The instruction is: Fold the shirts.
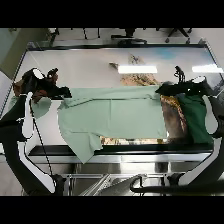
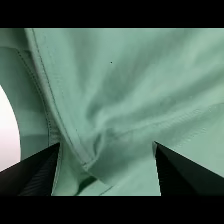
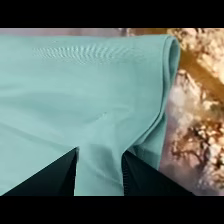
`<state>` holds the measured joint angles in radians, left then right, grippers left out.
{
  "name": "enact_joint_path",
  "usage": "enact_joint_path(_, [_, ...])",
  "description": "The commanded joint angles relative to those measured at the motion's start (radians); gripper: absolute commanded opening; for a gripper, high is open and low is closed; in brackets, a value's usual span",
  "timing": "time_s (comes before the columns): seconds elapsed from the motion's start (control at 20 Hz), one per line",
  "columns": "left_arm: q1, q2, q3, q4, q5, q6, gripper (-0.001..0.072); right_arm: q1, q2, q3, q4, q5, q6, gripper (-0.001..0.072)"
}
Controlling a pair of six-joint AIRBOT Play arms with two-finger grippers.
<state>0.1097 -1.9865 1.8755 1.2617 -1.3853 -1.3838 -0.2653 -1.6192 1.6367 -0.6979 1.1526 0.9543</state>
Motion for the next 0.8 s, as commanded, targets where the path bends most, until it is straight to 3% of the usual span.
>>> enact_joint_path(0.0, [0.031,0.003,0.127,-0.006,-0.247,-0.095,0.0636,-0.052,0.104,0.001,-0.091,0.069,0.055,0.0377])
enact_joint_path(0.1, [0.046,0.066,0.081,-0.006,-0.355,-0.136,0.0635,-0.091,0.161,-0.014,-0.176,0.149,0.114,0.0377])
enact_joint_path(0.2, [0.051,0.195,-0.101,-0.005,-0.349,-0.145,0.0635,-0.125,0.210,-0.084,-0.187,0.212,0.113,0.0365])
enact_joint_path(0.55, [0.076,0.772,-1.005,-0.007,-0.085,-0.194,0.0635,-0.182,0.324,-0.418,-0.200,0.214,0.105,0.0365])
enact_joint_path(0.75, [0.084,0.896,-1.275,-0.061,0.038,-0.189,0.0635,-0.182,0.324,-0.443,-0.196,0.214,0.106,0.0366])
